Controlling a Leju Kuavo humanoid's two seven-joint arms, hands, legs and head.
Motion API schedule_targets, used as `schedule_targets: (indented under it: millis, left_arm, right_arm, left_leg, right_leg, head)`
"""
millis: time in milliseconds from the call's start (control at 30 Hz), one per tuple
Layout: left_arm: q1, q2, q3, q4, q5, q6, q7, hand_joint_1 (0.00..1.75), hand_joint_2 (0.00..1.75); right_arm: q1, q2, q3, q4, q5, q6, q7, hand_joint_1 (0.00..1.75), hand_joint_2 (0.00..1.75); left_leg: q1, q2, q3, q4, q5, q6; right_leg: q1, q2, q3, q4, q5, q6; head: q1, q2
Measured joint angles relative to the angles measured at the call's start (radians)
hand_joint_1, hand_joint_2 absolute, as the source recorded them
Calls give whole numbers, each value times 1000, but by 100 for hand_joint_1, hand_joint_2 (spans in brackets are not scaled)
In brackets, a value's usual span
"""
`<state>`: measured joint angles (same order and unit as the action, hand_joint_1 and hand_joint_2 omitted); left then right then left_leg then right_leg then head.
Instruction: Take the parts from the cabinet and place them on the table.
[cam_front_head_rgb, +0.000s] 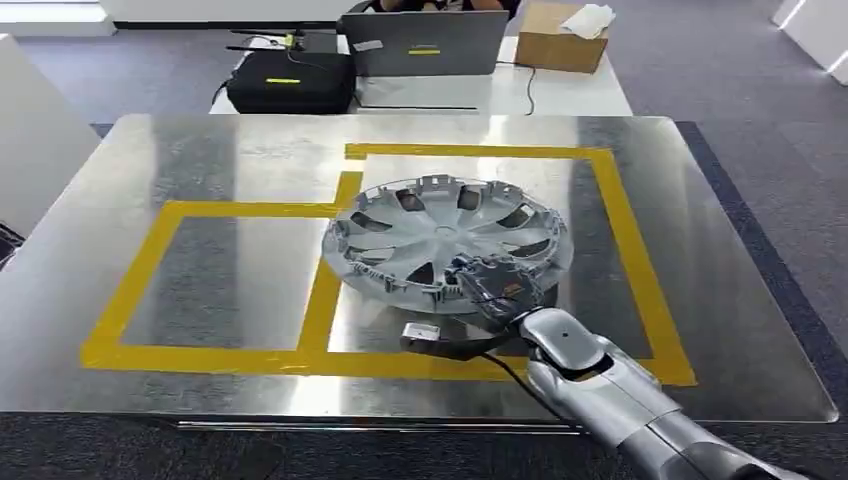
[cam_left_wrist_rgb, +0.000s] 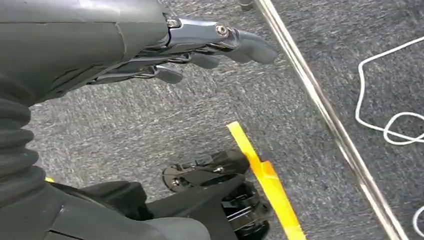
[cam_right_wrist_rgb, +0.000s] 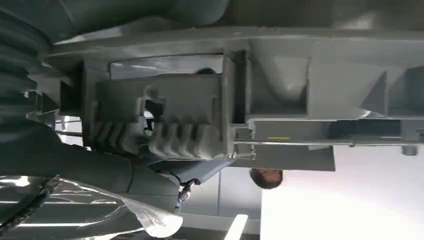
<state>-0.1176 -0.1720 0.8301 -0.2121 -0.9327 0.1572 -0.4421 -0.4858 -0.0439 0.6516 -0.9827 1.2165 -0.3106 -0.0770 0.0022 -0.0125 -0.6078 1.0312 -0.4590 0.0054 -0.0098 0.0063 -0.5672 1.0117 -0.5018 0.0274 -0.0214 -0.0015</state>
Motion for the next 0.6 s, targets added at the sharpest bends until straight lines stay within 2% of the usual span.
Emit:
schedule_targets:
  millis: [200, 400, 600]
  left_arm:
    - [3, -1, -1, 0, 2, 35, 4, 0, 0]
    - [20, 1, 2, 0, 29, 50, -2, 0, 0]
    - [41, 4, 26, 0, 53, 50, -30, 0, 0]
  right_arm:
    - [6, -5, -48, 10, 42, -46, 120, 0, 0]
    - [77, -47, -131, -83, -13, 41, 116, 0, 0]
    - [194, -117, -209, -285, -63, 50, 90, 0, 0]
  left_leg:
    - [0, 0, 0, 0, 0, 0]
    - [0, 0, 0, 0, 0, 0]
    - [0, 0, -1, 0, -1, 1]
  right_leg:
    - [0, 0, 0, 0, 0, 0]
    - [0, 0, -1, 0, 0, 0]
    - [0, 1, -2, 0, 0, 0]
  head:
    - [0, 0]
    - [0, 0]
    - [0, 0]
